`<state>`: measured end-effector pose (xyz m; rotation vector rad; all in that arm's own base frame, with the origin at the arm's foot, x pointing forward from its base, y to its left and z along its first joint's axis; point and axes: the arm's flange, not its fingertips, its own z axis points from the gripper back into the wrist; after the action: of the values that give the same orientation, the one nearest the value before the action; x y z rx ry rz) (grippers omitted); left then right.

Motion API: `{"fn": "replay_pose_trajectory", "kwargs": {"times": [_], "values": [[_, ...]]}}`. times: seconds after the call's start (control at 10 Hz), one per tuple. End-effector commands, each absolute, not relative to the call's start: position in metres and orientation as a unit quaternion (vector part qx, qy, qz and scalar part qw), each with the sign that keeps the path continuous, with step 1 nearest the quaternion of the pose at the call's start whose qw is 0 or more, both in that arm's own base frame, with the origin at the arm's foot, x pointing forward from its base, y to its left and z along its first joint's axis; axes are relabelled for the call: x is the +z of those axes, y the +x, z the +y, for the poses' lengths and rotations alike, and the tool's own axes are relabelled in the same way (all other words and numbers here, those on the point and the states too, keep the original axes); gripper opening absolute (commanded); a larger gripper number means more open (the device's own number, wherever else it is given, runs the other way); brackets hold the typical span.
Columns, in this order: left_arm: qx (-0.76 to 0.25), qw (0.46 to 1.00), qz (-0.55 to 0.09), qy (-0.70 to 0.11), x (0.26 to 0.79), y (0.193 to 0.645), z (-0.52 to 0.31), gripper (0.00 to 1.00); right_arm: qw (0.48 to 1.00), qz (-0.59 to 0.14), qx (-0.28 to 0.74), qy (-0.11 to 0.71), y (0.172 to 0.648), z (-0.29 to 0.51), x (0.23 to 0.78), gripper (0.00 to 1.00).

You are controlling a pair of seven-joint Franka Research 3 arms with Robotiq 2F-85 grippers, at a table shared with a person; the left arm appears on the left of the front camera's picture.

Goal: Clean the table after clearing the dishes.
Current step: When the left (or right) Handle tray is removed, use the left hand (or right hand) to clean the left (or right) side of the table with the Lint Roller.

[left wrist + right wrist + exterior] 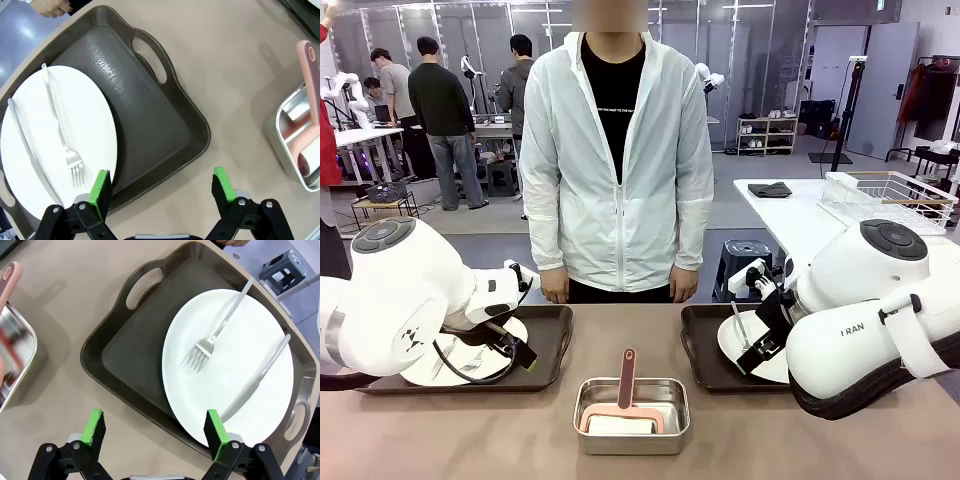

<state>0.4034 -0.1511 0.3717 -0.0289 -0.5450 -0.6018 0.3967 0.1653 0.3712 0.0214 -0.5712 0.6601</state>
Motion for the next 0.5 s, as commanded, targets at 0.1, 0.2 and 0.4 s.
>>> {"fn": "replay_pose_trajectory", "kwargs": {"times": [0.1,0.2,0.4], "values": [[-0.293,0.919,-0.265,-0.014,0.3717,0.4033,-0.1512,1.0,0.906,-0.277,0.32,0.01,0.3967,0.1653,0.3712,1.0],[-0.293,0.919,-0.265,-0.014,0.3717,0.4033,-0.1512,1.0,0.906,-0.277,0.32,0.01,0.3967,0.1653,0.3712,1.0],[-0.293,0.919,-0.265,-0.014,0.3717,0.4033,-0.1512,1.0,0.906,-0.277,0.32,0.01,0.3967,0.1653,0.3712,1.0]]}}
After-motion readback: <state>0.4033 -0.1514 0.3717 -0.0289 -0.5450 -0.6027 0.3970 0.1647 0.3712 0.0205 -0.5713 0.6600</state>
